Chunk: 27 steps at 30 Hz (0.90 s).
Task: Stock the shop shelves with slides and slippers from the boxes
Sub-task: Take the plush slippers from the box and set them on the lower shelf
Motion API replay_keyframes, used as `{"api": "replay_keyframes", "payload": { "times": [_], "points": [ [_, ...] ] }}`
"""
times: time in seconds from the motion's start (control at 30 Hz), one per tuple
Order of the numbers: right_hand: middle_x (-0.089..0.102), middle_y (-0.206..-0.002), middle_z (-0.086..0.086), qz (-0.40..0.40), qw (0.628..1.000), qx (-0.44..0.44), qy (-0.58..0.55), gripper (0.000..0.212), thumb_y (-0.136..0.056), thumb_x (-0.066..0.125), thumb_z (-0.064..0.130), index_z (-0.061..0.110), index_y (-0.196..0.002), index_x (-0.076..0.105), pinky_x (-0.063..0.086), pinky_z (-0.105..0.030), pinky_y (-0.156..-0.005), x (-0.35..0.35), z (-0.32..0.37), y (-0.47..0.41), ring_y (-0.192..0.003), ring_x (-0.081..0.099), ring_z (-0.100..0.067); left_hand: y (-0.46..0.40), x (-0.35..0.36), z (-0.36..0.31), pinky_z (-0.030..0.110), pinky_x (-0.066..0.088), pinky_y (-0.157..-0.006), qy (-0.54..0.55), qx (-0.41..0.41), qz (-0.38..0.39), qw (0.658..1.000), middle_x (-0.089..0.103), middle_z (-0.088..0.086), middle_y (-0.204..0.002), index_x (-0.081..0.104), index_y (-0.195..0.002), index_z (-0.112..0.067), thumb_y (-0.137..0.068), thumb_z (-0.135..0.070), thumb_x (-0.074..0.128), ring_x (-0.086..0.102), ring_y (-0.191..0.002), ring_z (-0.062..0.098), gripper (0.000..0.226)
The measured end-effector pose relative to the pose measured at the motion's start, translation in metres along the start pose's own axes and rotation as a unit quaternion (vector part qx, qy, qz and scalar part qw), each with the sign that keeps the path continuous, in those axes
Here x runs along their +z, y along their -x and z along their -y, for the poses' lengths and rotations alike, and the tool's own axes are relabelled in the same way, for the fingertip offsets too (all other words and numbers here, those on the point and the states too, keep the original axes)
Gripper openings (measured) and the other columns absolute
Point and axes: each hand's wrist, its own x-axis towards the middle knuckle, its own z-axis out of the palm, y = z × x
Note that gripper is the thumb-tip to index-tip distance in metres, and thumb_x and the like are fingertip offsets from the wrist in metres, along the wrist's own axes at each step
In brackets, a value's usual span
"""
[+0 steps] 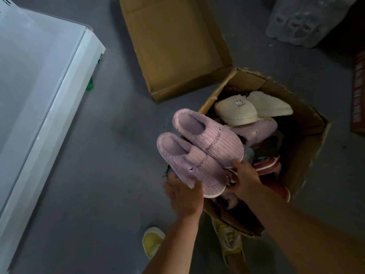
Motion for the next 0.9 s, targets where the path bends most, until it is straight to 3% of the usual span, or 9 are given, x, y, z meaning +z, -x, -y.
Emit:
{"api": "replay_keyframes", "payload": {
  "times": [0.1, 0.2, 0.33, 0.43, 0.57, 0.7, 0.77, 0.83, 0.9],
  "points": [
    [0.061, -0.109, -0.01, 0.003, 1.0, 0.002, -0.007, 0.026, -0.094, 0.055, 0.025, 0.024, -0.12, 0.057, 0.049, -0.055, -0.086, -0.003, -0.001, -0.006, -0.1, 0.058, -0.032, -0.01, -0.021, -0.029, 0.042, 0.042, -0.096, -0.033, 0.204, -0.127, 0.97, 0.047, 0.01, -0.132, 0.04, -0.141, -0.017, -0.082, -0.02, 0.067, 0.046, -0.12, 0.027, 0.065],
    [0.061, -0.108, -0.008, 0.011, 0.999, 0.015, -0.041, 0.022, -0.095, 0.054, 0.022, 0.027, -0.116, 0.059, 0.051, -0.047, -0.071, -0.002, 0.001, -0.002, -0.094, 0.058, -0.029, -0.04, -0.034, -0.064, 0.041, 0.04, -0.096, -0.124, 0.275, -0.068, 0.951, 0.051, 0.008, -0.136, 0.038, -0.145, -0.026, -0.097, -0.037, 0.047, 0.05, -0.119, 0.028, 0.05],
    [0.06, -0.115, -0.01, 0.024, 0.998, 0.015, -0.063, 0.029, -0.096, 0.053, 0.02, 0.029, -0.123, 0.057, 0.049, -0.042, -0.064, -0.005, 0.0, 0.003, -0.094, 0.057, -0.028, -0.067, -0.036, -0.103, 0.04, 0.037, -0.106, -0.224, 0.172, 0.197, 0.939, 0.049, 0.004, -0.145, 0.037, -0.146, -0.033, -0.1, -0.055, 0.03, 0.047, -0.129, 0.029, 0.052],
    [0.061, -0.115, -0.009, 0.029, 0.997, 0.013, -0.065, 0.03, -0.097, 0.051, 0.019, 0.03, -0.125, 0.057, 0.05, -0.043, -0.067, -0.005, 0.001, 0.007, -0.093, 0.058, -0.027, -0.066, -0.038, -0.117, 0.035, 0.031, -0.111, -0.199, 0.102, 0.285, 0.932, 0.043, 0.002, -0.151, 0.042, -0.146, -0.031, -0.101, -0.054, 0.03, 0.041, -0.136, 0.025, 0.052],
    [0.064, -0.104, -0.004, 0.02, 0.999, -0.014, -0.046, 0.026, -0.098, 0.05, 0.018, 0.029, -0.119, 0.059, 0.047, -0.049, -0.088, -0.007, 0.012, 0.013, -0.09, 0.061, -0.022, -0.056, -0.046, -0.118, 0.026, 0.037, -0.098, -0.057, 0.044, 0.297, 0.952, 0.058, -0.001, -0.13, 0.054, -0.137, -0.025, -0.099, -0.047, 0.045, 0.053, -0.114, 0.016, 0.045],
    [0.069, -0.095, -0.006, 0.04, 0.995, -0.07, -0.059, 0.02, -0.094, 0.056, 0.015, 0.012, -0.11, 0.067, 0.052, -0.034, -0.07, -0.003, 0.041, 0.027, -0.082, 0.065, -0.018, -0.046, -0.055, -0.099, 0.037, 0.046, -0.101, 0.104, -0.065, 0.264, 0.957, 0.068, 0.0, -0.118, 0.062, -0.127, -0.021, -0.085, -0.054, 0.06, 0.061, -0.111, 0.021, 0.053],
    [0.068, -0.086, -0.008, 0.055, 0.992, -0.073, -0.085, 0.014, -0.094, 0.057, 0.016, 0.006, -0.098, 0.066, 0.051, -0.032, -0.062, 0.003, 0.061, 0.036, -0.073, 0.064, -0.019, -0.039, -0.064, -0.091, 0.036, 0.052, -0.089, 0.211, -0.138, 0.237, 0.938, 0.071, 0.007, -0.109, 0.064, -0.121, -0.014, -0.085, -0.048, 0.061, 0.064, -0.105, 0.024, 0.049],
    [0.069, -0.092, -0.008, 0.075, 0.993, -0.081, -0.052, 0.013, -0.095, 0.057, 0.021, 0.011, -0.093, 0.065, 0.049, -0.033, -0.064, 0.015, 0.082, 0.046, -0.075, 0.063, -0.018, -0.027, -0.078, -0.089, 0.029, 0.049, -0.078, 0.297, -0.181, 0.221, 0.911, 0.07, 0.011, -0.106, 0.061, -0.121, -0.009, -0.091, -0.038, 0.057, 0.064, -0.099, 0.021, 0.042],
    [0.069, -0.105, -0.006, 0.098, 0.989, -0.1, 0.044, 0.013, -0.094, 0.058, 0.028, 0.019, -0.098, 0.067, 0.048, -0.033, -0.069, 0.03, 0.097, 0.057, -0.081, 0.061, -0.019, -0.011, -0.094, -0.089, 0.027, 0.043, -0.086, 0.37, -0.209, 0.213, 0.88, 0.064, 0.01, -0.118, 0.054, -0.129, -0.005, -0.095, -0.033, 0.053, 0.06, -0.104, 0.02, 0.044]
  ]
}}
